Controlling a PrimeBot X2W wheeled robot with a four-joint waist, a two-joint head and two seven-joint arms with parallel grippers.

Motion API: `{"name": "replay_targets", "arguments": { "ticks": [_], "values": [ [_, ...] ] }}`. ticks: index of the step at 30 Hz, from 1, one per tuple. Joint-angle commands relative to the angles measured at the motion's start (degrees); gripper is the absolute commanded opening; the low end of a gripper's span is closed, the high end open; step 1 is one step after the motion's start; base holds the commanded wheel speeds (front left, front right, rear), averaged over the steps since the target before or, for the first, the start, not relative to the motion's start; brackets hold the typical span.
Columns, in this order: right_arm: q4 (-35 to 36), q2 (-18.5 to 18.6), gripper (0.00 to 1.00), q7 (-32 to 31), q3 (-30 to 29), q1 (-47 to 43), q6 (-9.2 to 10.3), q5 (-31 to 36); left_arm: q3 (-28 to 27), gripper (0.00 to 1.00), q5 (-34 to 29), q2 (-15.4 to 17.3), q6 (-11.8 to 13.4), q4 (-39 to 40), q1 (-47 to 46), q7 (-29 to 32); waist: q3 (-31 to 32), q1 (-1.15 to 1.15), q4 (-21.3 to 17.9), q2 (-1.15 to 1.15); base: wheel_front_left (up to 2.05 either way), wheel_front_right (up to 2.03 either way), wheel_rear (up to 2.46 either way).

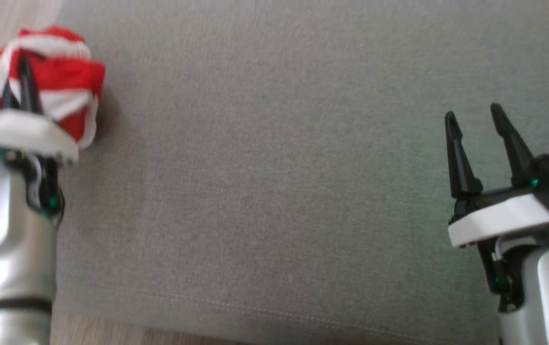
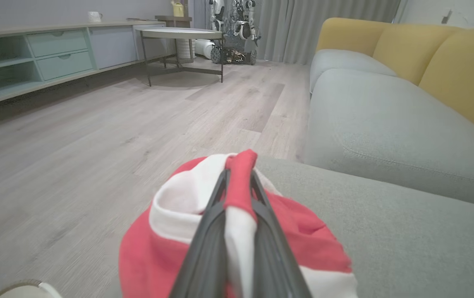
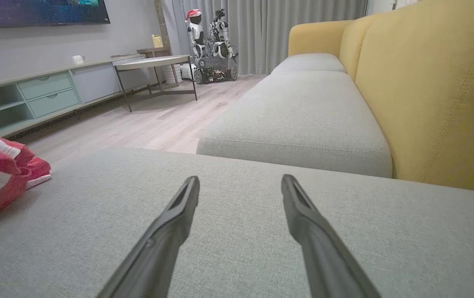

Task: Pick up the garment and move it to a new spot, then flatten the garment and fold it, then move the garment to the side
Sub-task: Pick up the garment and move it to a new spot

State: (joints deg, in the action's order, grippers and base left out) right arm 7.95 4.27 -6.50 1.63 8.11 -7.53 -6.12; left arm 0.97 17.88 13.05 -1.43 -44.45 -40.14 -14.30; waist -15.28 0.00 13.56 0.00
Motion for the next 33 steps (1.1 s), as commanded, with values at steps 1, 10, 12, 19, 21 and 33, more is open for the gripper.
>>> {"name": "replay_targets", "arguments": {
  "ticks": [1, 10, 12, 19, 21, 33],
  "values": [
    [1.2, -0.6, 1.00, 0.9, 1.7, -0.6, 0.04, -0.5, -2.3, 0.00, -1.0, 3.3, 0.7, 4.5, 1.8, -0.7, 2.6, 0.00, -1.6, 0.00, 0.00, 0.00, 0.00],
    [-2.5, -1.3, 1.00, 3.5, 3.8, -3.5, 0.04, -2.3, -4.3, 0.00, -3.9, 2.4, 2.3, 23.0, 19.1, -0.7, 9.8, 0.00, -7.0, 0.00, 0.00, 0.00, 0.00],
    [-2.9, -1.3, 1.00, 3.7, 4.0, -3.9, 0.04, -2.5, -4.1, 0.00, -3.9, 2.1, 2.5, 24.6, 20.8, -0.7, 10.6, 0.00, -7.6, 0.00, 0.00, 0.00, 0.00],
    [-4.2, -1.4, 1.00, 4.4, 5.4, -6.0, 0.04, -4.3, -2.3, 0.00, -4.4, 0.8, 3.8, 36.4, 29.7, 3.4, 13.2, 0.00, -11.6, 0.00, 0.00, 0.00, 0.00],
    [-4.1, -1.4, 1.00, 4.4, 5.6, -6.5, 0.04, -4.8, -1.0, 0.00, -4.6, 0.3, 3.6, 39.4, 31.1, 5.0, 13.2, 0.00, -12.5, 0.00, 0.00, 0.00, 0.00],
    [-3.5, -1.4, 1.00, 4.5, 6.5, -5.3, 0.04, -6.2, 10.7, 0.00, -6.5, -4.4, -0.3, 44.4, 26.9, 9.3, 9.3, 0.00, -19.2, 0.00, 0.00, 0.00, 0.00]
  ]
}}
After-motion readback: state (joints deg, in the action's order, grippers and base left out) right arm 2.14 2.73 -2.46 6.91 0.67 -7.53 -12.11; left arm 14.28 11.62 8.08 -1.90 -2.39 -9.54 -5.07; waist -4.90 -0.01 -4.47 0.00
